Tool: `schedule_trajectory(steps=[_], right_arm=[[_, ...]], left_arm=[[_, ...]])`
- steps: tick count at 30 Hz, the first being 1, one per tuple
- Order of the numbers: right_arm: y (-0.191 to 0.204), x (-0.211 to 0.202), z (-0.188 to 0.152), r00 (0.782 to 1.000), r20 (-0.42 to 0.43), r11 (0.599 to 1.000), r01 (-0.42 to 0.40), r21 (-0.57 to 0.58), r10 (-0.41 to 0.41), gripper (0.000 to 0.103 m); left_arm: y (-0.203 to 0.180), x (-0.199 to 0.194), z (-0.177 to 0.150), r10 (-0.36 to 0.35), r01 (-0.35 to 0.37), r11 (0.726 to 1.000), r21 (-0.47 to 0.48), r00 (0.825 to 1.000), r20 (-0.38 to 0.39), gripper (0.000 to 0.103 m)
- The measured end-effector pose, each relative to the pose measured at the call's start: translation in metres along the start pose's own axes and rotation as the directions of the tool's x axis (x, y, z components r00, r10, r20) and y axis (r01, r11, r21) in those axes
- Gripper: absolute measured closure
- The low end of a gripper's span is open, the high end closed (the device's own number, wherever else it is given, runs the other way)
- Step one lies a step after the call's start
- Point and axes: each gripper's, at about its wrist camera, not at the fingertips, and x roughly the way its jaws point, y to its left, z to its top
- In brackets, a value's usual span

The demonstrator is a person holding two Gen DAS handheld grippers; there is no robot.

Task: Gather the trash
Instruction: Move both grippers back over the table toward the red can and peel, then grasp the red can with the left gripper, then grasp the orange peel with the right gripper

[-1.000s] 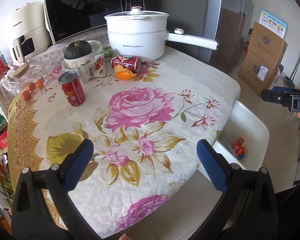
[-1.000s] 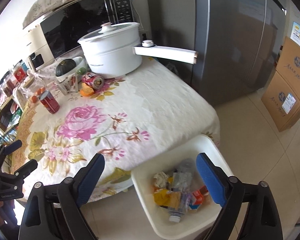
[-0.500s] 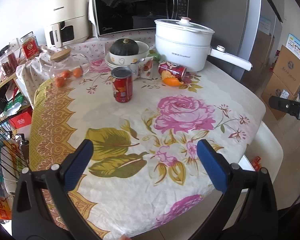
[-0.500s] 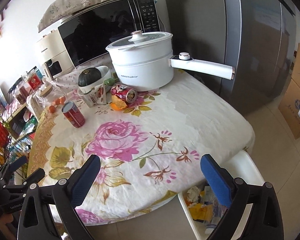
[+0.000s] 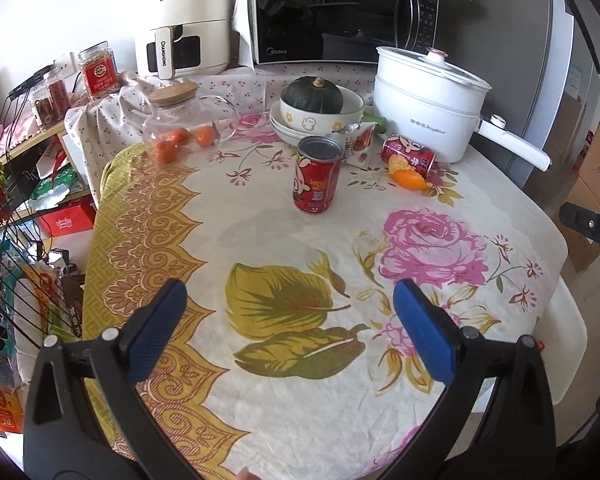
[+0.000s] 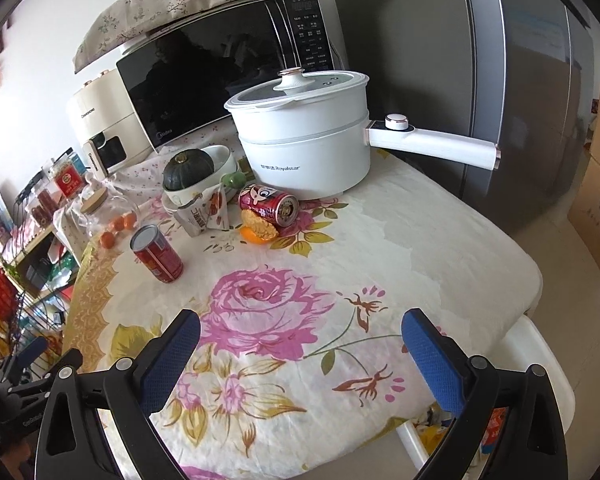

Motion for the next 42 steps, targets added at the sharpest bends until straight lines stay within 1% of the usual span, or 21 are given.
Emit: schedule_trajectory(steps=[6,9,13,16,21,23,27,30,32,34,36,40,42], right_arm=[[0.016,0.016,0.0,1.0,0.006,0.996,0.027,-0.08,-0.027,0.0],[0.022,0.028,0.001,1.0,-0.02,0.994,0.02,-0.104,-0.022,0.0],[0.024,0.043,0.001,0.998,-0.054,0.993,0.022,-0.115,-0.028,0.0],[0.023,0.057,0.005,0.996,-0.08,0.992,0.022,-0.122,-0.032,0.0],[0.022,0.086,0.014,0.991,-0.106,0.975,0.058,-0.215,-0.082,0.0],[0.019,0.1,0.018,0.989,-0.121,0.971,0.053,-0.232,-0.083,0.0],[0.013,0.124,0.031,0.991,-0.13,0.977,0.016,-0.214,-0.044,0.0],[0.014,0.144,0.04,0.99,-0.143,0.982,-0.042,-0.181,0.016,0.0],[0.018,0.161,0.043,0.985,-0.161,0.983,-0.085,-0.165,0.058,0.001],[0.025,0.176,0.046,0.983,-0.168,0.982,-0.098,-0.161,0.071,0.001],[0.03,0.192,0.048,0.981,-0.176,0.982,-0.106,-0.158,0.078,0.003],[0.037,0.215,0.052,0.978,-0.19,0.982,-0.118,-0.146,0.089,0.012],[0.04,0.223,0.053,0.976,-0.193,0.982,-0.125,-0.143,0.096,0.016]], left_arm=[[0.018,0.019,0.0,0.009,-0.009,1.0,-0.009,1.0,-0.02,0.0],[0.03,0.031,0.0,-0.018,0.017,0.999,-0.035,0.999,-0.032,0.0],[0.033,0.053,0.005,-0.044,0.041,0.998,-0.043,0.996,-0.077,0.001],[0.027,0.071,0.012,-0.101,0.097,0.994,-0.055,0.991,-0.088,0.001],[0.003,0.097,0.032,-0.164,0.164,0.986,-0.006,0.984,-0.065,0.001],[-0.004,0.108,0.041,-0.18,0.181,0.984,0.01,0.982,-0.058,0.003],[-0.015,0.13,0.056,-0.169,0.17,0.984,0.051,0.985,-0.034,0.008],[-0.017,0.144,0.065,-0.175,0.175,0.983,0.061,0.985,-0.012,0.012],[-0.015,0.152,0.07,-0.185,0.185,0.981,0.056,0.983,-0.002,0.016],[-0.013,0.159,0.072,-0.201,0.201,0.978,0.049,0.98,0.006,0.021],[-0.012,0.165,0.075,-0.212,0.211,0.976,0.048,0.977,0.012,0.026],[-0.008,0.174,0.076,-0.235,0.234,0.971,0.043,0.972,0.015,0.035],[-0.008,0.177,0.078,-0.25,0.25,0.967,0.042,0.968,0.015,0.037]])
